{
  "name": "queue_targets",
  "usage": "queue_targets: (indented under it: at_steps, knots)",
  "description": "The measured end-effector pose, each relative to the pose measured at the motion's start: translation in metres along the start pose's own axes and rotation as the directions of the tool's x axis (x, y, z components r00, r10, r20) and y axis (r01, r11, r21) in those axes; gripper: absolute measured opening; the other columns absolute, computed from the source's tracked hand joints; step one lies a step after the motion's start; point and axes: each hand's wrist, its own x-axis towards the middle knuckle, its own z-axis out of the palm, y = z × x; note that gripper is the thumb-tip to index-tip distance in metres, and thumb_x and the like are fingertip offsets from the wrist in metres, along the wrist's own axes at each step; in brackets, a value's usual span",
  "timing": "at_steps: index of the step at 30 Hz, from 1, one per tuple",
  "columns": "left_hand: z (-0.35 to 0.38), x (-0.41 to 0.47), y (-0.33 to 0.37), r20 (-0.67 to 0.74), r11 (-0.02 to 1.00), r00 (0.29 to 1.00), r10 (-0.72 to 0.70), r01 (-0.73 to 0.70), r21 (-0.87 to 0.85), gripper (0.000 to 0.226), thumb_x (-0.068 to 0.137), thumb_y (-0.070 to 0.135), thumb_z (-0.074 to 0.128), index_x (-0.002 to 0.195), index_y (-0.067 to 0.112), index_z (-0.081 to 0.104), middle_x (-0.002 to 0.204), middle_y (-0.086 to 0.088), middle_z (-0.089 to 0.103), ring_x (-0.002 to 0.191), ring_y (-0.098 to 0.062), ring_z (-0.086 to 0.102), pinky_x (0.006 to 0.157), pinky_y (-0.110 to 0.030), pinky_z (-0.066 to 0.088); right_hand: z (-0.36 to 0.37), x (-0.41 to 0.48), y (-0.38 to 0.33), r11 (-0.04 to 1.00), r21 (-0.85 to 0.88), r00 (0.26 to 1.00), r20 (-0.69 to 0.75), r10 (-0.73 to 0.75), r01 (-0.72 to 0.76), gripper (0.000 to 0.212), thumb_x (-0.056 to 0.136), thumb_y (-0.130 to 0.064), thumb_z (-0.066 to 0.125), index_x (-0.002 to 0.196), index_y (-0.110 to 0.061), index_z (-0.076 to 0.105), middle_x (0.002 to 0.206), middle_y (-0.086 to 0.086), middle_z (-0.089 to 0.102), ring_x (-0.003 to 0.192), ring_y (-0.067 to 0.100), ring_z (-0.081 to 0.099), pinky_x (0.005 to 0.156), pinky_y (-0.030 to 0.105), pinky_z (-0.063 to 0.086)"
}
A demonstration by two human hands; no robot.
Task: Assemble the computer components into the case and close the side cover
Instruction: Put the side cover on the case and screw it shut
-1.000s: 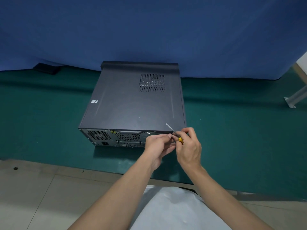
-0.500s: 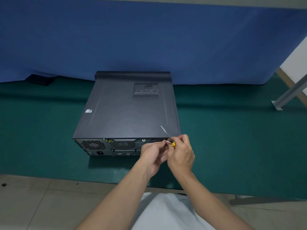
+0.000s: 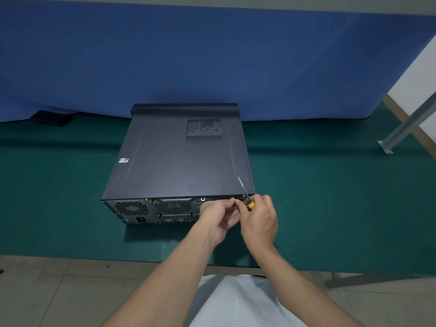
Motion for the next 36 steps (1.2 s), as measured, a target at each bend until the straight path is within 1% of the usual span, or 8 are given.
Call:
queue_targets:
  at_steps: [4, 8, 11, 15, 18, 23, 29, 36]
  knots:
    - [0.004, -0.002, 0.002, -0.028, 0.999, 0.999, -0.04, 0.039, -0.026, 0.006, 0.089, -0.008, 0.057, 0.093, -0.007, 0.062, 0.083, -0.022, 0.072, 0.067, -0.026, 0.073, 0.054, -0.03, 0.058, -0.003, 0.001, -0.003, 0.989, -0.011, 0.984, 0.099, 0.148, -0.148, 0.031, 0.089, -0.041, 0.063, 0.098, -0.012, 0.058, 0.1, 0.004, 0.053, 0.09, 0.026, 0.056, 0.068, 0.034, 0.04]
    - [0.01, -0.003, 0.003, -0.069, 0.998, 0.996, -0.061, 0.058, -0.038, 0.004, 0.089, -0.008, 0.057, 0.09, -0.007, 0.061, 0.084, -0.024, 0.071, 0.066, -0.026, 0.072, 0.051, -0.029, 0.057, -0.014, -0.008, 0.0, 0.972, 0.19, 0.974, 0.201, 0.103, -0.142, 0.017, 0.093, -0.025, 0.058, 0.1, -0.014, 0.047, 0.103, 0.003, 0.055, 0.098, 0.024, 0.051, 0.076, 0.032, 0.037]
    - [0.011, -0.005, 0.002, -0.077, 0.998, 0.995, -0.063, 0.061, -0.036, 0.005, 0.091, -0.006, 0.057, 0.093, -0.009, 0.061, 0.084, -0.023, 0.072, 0.068, -0.026, 0.073, 0.054, -0.032, 0.059, -0.025, -0.021, 0.009, 0.966, 0.242, 0.966, 0.258, 0.023, -0.087, 0.007, 0.096, -0.019, 0.052, 0.102, -0.015, 0.052, 0.094, 0.003, 0.062, 0.089, 0.026, 0.057, 0.077, 0.036, 0.044]
    - [0.012, -0.006, 0.003, -0.076, 0.997, 0.995, -0.066, 0.062, -0.041, 0.01, 0.092, -0.006, 0.055, 0.099, -0.01, 0.061, 0.086, -0.023, 0.071, 0.072, -0.027, 0.072, 0.058, -0.036, 0.059, -0.033, -0.038, 0.017, 0.962, 0.252, 0.939, 0.345, 0.016, -0.109, 0.01, 0.097, -0.018, 0.049, 0.092, -0.019, 0.057, 0.077, 0.0, 0.064, 0.064, 0.023, 0.058, 0.065, 0.038, 0.051]
    - [0.013, -0.007, 0.003, -0.081, 0.996, 0.994, -0.066, 0.061, -0.06, 0.005, 0.092, -0.008, 0.054, 0.095, -0.01, 0.059, 0.082, -0.024, 0.07, 0.068, -0.027, 0.072, 0.057, -0.036, 0.059, -0.035, -0.041, 0.017, 0.962, 0.23, 0.913, 0.407, 0.041, -0.145, 0.016, 0.098, -0.017, 0.048, 0.085, -0.018, 0.057, 0.073, 0.001, 0.063, 0.06, 0.021, 0.055, 0.062, 0.036, 0.05]
    - [0.014, -0.007, 0.003, -0.09, 0.996, 0.993, -0.07, 0.064, -0.066, 0.006, 0.092, -0.008, 0.054, 0.094, -0.01, 0.06, 0.076, -0.021, 0.071, 0.068, -0.027, 0.072, 0.058, -0.035, 0.057, -0.036, -0.04, 0.014, 0.962, 0.218, 0.903, 0.426, 0.055, -0.162, 0.017, 0.097, -0.017, 0.049, 0.083, -0.016, 0.058, 0.074, 0.002, 0.064, 0.06, 0.021, 0.055, 0.06, 0.032, 0.047]
    - [0.014, -0.007, 0.001, -0.092, 0.995, 0.994, -0.063, 0.055, -0.084, 0.006, 0.092, -0.008, 0.054, 0.095, -0.009, 0.059, 0.073, -0.02, 0.072, 0.066, -0.026, 0.073, 0.061, -0.036, 0.057, -0.036, -0.038, 0.011, 0.957, 0.228, 0.896, 0.439, 0.06, -0.176, 0.016, 0.097, -0.018, 0.049, 0.084, -0.014, 0.058, 0.074, 0.004, 0.064, 0.068, 0.029, 0.059, 0.064, 0.035, 0.049]
    - [0.013, -0.007, 0.002, -0.098, 0.996, 0.993, -0.062, 0.055, -0.07, 0.007, 0.092, -0.007, 0.054, 0.097, -0.009, 0.059, 0.078, -0.023, 0.072, 0.068, -0.027, 0.073, 0.058, -0.035, 0.058, -0.036, -0.037, 0.006, 0.958, 0.224, 0.891, 0.451, 0.062, -0.18, 0.016, 0.097, -0.019, 0.049, 0.084, -0.018, 0.058, 0.074, 0.001, 0.064, 0.066, 0.026, 0.059, 0.06, 0.031, 0.047]
